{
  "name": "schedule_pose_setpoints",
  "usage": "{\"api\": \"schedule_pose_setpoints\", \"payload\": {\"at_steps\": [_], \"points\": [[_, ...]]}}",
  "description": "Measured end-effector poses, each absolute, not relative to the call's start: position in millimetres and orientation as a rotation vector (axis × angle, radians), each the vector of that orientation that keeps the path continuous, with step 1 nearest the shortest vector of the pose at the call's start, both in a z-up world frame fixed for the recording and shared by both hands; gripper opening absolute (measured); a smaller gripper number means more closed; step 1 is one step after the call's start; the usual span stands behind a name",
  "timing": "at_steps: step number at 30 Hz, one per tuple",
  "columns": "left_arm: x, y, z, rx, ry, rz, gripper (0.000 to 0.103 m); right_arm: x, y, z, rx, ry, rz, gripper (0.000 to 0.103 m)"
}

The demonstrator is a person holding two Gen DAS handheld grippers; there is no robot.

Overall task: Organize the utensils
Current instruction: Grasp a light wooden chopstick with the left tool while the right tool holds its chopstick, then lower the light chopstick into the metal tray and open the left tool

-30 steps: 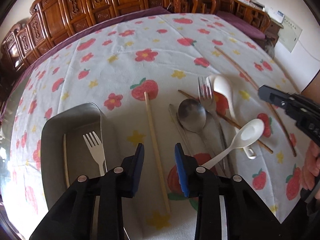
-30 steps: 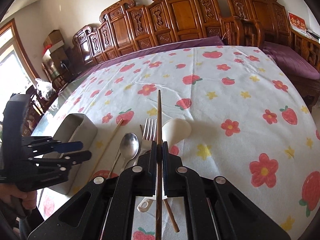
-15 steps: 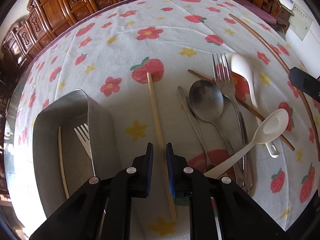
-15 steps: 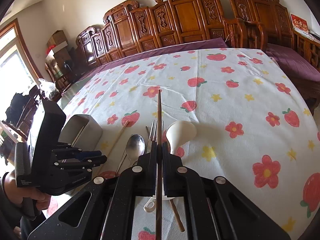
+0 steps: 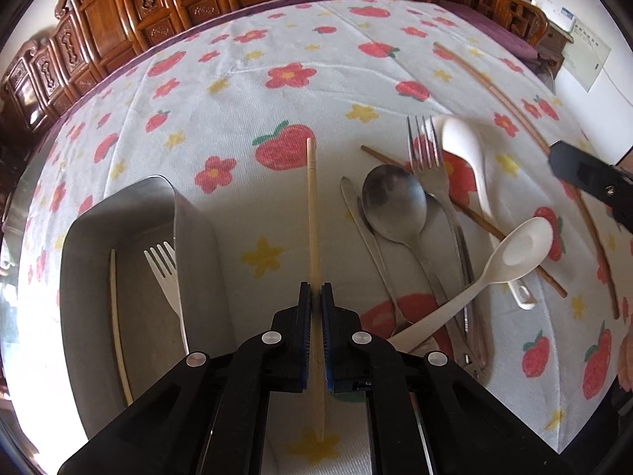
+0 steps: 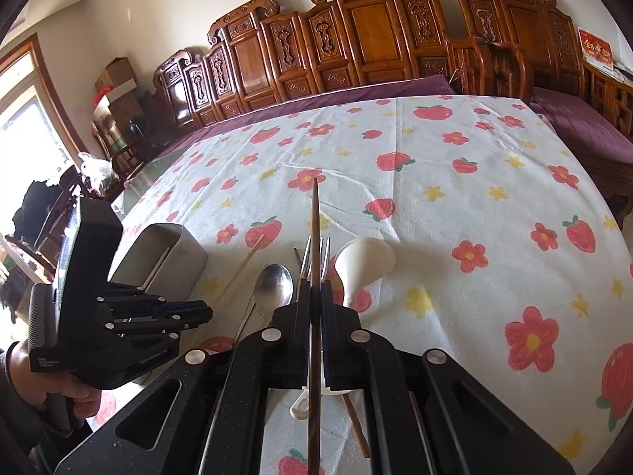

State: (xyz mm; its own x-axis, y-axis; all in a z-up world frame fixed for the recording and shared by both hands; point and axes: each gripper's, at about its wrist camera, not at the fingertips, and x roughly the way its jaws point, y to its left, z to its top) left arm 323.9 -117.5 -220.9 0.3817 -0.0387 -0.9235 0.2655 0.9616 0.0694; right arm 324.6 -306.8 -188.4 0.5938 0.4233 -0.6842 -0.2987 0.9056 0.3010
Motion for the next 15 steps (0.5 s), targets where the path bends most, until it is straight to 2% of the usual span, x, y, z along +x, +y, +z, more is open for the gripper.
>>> {"api": "schedule_pose_setpoints", "payload": {"at_steps": [15], "points": [[295.9,-86.1,-160.0,0.116,1.013,-0.270,0.004,315.1,-273.6,-188.1,0.097,0.835,0.467,0.006]]}}
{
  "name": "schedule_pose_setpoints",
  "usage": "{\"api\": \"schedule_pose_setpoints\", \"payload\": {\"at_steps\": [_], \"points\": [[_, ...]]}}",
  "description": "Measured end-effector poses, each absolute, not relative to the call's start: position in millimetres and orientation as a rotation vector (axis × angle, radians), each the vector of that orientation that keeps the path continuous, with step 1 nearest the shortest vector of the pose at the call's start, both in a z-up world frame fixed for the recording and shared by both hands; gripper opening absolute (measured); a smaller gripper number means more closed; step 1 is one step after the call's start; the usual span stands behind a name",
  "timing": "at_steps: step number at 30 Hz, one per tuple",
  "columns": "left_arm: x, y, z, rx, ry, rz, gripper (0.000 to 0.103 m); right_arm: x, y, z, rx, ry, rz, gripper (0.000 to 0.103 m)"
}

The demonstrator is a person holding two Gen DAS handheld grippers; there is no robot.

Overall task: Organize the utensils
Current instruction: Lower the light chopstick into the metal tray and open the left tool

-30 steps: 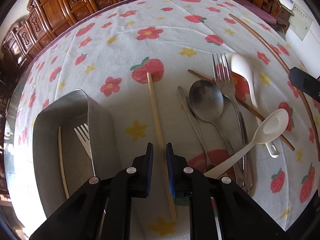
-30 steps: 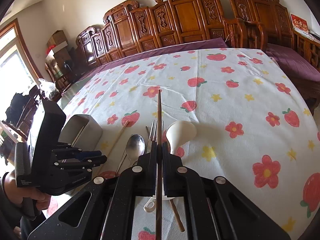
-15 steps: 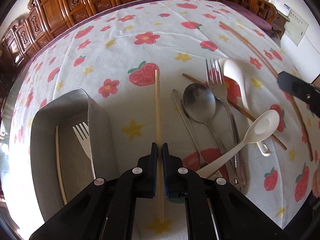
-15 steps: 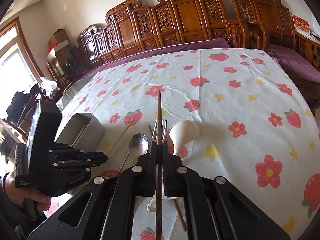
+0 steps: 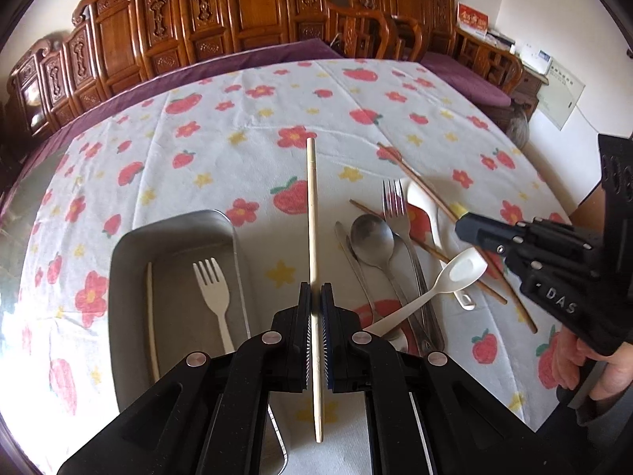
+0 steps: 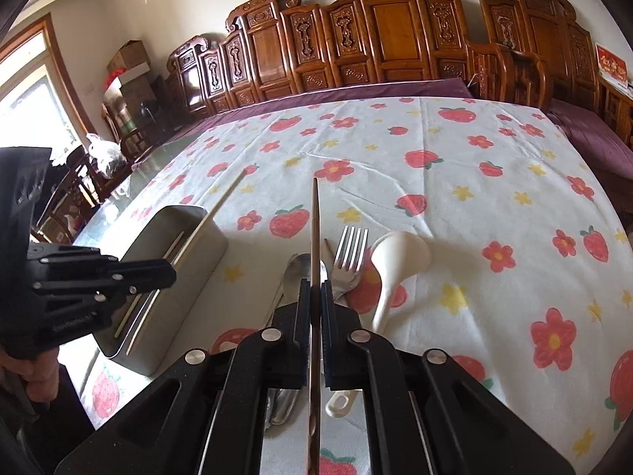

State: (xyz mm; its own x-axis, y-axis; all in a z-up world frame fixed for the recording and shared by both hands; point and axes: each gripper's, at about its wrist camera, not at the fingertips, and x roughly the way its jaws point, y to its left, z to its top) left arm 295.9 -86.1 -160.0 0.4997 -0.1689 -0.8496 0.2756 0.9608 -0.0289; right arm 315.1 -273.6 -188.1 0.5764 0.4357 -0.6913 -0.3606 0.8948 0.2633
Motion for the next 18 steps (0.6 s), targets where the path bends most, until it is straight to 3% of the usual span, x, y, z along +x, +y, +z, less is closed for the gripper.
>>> {"api": "schedule_pose_setpoints", "payload": {"at_steps": [18], "points": [[275.1,-16.2,-142.4,0.053,0.930,-0.262,0.004,291.4,-229.9,-169.6,0.057,0.780,0.546,0.006]]}}
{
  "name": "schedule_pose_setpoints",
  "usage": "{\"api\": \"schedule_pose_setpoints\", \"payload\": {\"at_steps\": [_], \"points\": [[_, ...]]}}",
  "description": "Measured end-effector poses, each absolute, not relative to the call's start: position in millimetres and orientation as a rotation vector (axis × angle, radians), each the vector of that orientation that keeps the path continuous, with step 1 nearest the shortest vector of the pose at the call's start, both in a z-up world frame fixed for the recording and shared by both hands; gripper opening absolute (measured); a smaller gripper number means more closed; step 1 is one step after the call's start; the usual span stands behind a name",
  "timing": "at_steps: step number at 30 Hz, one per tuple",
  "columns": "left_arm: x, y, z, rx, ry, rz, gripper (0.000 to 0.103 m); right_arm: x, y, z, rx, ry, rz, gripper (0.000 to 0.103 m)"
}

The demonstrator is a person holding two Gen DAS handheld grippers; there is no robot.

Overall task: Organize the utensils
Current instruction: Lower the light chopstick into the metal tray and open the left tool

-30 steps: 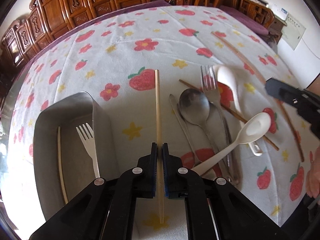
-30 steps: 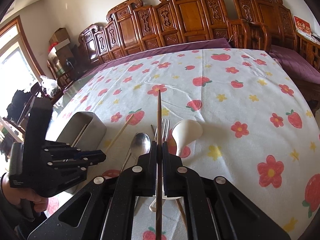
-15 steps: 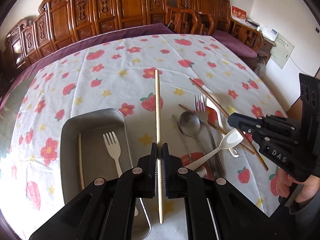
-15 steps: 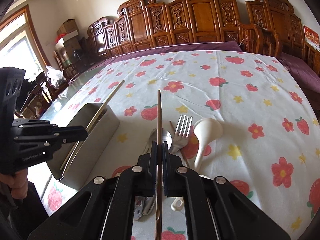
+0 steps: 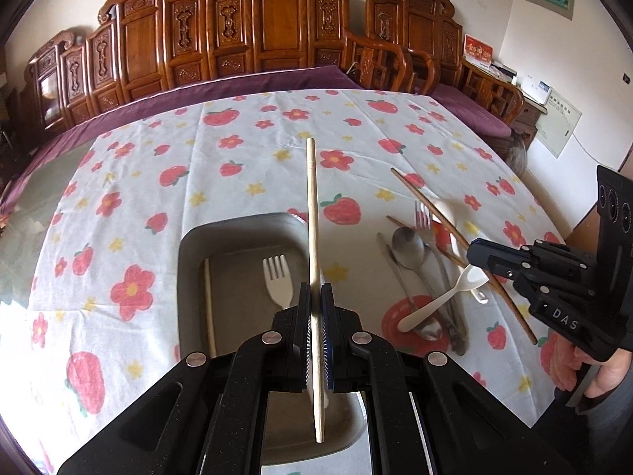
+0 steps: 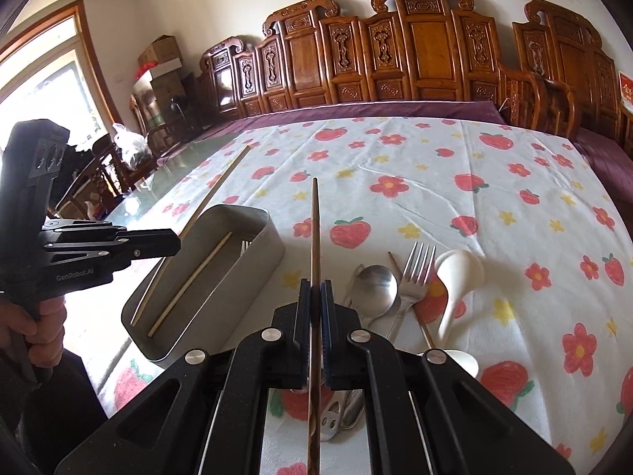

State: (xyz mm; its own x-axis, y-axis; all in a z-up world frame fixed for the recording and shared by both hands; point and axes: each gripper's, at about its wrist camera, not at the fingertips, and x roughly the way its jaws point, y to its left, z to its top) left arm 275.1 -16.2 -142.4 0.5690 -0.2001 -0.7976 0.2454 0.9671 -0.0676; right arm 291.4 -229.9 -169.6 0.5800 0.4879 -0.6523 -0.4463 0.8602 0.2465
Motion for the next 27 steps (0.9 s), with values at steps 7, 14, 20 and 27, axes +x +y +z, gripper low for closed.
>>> {"api": "schedule_pose_setpoints", "payload": {"at_steps": [7,14,20,27], "points": [[274.6,4.8,-168.0,0.044,0.962,-0.230,0.004,290.1,-226.1,-177.4,0.049,0.797,0.523,0.006],[275.4,22.3,-184.4,0.020,0.997,-0.208,0.004,292.4,-215.8,-187.4,0.031,0.820,0.510,0.006],[276.7,25.8,-196.6,0.018,1.029,-0.215,0.005,290.5,-207.9,-190.2,0.007,0.823,0.505,0.006],[275.1,23.8,-193.0,0.023,1.015,-0.221,0.005,288.4,-199.7,-182.3,-0.014,0.814,0.500,0.006]]}}
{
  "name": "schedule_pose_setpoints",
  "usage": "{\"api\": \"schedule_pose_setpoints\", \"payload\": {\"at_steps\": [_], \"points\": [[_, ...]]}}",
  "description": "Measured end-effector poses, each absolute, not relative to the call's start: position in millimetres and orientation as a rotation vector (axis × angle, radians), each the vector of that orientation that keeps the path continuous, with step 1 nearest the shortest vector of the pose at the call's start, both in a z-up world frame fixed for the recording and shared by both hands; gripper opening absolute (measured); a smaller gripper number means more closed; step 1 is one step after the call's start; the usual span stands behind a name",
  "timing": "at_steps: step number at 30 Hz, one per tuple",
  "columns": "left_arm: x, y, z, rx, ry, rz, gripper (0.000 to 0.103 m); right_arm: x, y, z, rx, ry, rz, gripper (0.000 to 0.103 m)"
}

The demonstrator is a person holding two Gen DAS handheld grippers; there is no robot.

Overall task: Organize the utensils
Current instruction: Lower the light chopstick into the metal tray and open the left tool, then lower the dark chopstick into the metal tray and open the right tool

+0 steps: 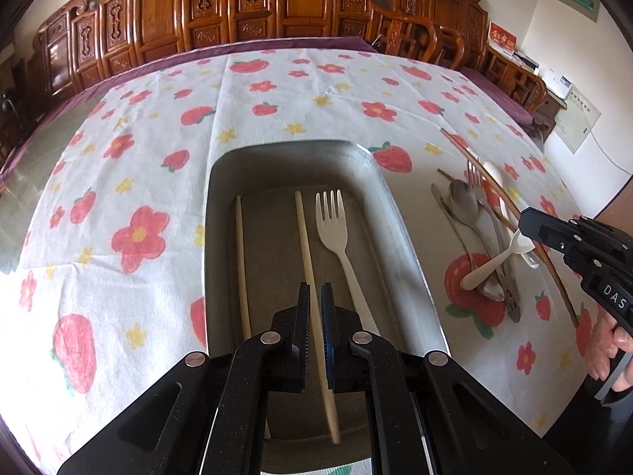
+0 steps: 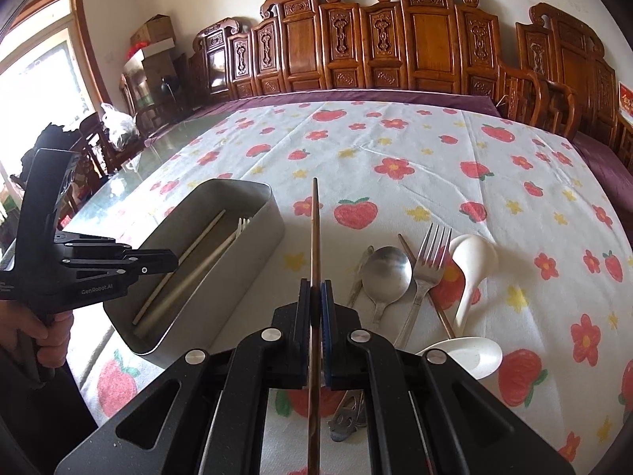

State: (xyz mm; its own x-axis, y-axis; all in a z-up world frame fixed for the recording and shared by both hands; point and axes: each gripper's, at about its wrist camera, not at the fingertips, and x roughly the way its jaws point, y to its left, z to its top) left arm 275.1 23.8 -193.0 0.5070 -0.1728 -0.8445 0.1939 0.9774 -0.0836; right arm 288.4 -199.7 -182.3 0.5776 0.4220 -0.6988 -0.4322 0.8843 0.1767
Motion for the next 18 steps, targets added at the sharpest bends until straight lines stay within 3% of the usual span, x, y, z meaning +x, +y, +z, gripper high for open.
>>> {"api": "schedule_pose_setpoints", "payload": {"at_steps": [18], "points": [[267.4,74.4,-141.6,-0.067,0.850,-0.186,0.006,295.7,-125.8,-166.1,0.103,0.859,0.601,0.006]]}}
